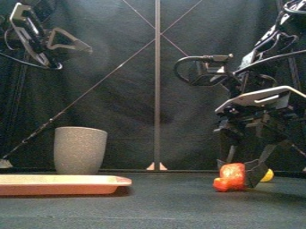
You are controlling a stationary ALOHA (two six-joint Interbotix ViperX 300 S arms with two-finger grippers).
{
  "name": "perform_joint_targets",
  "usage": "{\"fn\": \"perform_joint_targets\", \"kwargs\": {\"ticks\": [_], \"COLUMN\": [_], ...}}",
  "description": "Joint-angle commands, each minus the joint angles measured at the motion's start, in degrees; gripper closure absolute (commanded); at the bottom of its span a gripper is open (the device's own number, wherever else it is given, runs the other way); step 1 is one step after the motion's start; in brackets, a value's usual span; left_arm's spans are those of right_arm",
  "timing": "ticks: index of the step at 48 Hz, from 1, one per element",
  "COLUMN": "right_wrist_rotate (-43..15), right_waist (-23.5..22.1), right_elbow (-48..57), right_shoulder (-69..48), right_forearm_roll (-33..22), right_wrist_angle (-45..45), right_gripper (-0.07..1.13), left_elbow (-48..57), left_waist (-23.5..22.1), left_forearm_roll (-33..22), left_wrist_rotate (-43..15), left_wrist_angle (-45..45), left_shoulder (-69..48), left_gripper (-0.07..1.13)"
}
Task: Pick the drumstick then place it in the grey bowl
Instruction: Place drumstick in the grey bowl
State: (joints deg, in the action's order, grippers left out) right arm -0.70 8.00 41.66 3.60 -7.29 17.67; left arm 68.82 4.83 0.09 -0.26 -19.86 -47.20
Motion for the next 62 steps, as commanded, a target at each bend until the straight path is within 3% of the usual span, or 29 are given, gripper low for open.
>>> {"fn": "perform_joint_targets", "kwargs": {"ticks": [1, 14, 28, 38, 50, 62], "right_wrist_rotate": [-0.3, -0.1, -0.3, 0.3, 0.5, 0.4], "right_waist": [0.1, -1.7, -14.0, -20.2, -21.4, -20.9], "right_elbow": [-1.1, -5.0, -18.7, -30.8, -43.1, -49.0], "right_shoulder": [-0.9, -2.2, -1.5, 5.2, 14.1, 19.1], "right_forearm_roll": [0.2, -2.2, -10.0, -11.4, -12.0, -16.4], "right_wrist_angle": [-0.4, -0.4, -2.4, -6.6, -6.7, -4.4], "right_gripper": [0.33, 0.38, 0.38, 0.38, 0.38, 0.38], "left_elbow": [-0.7, -0.5, -0.5, -0.4, -0.2, 0.6], "left_waist": [0.1, 0.1, 0.2, 0.1, 0.1, 0.2], "left_forearm_roll": [-0.1, 0.0, 0.0, 0.0, 0.0, 0.0], "left_wrist_rotate": [0.1, 0.1, 0.1, 0.2, 0.1, 0.0], "left_wrist_angle": [-0.5, -0.5, -1.8, -1.8, -1.8, -3.9], "left_shoulder": [-0.1, -0.2, -0.1, -0.2, -0.1, -0.2], "left_gripper": [1.08, 1.08, 1.08, 1.08, 1.08, 1.08]}}
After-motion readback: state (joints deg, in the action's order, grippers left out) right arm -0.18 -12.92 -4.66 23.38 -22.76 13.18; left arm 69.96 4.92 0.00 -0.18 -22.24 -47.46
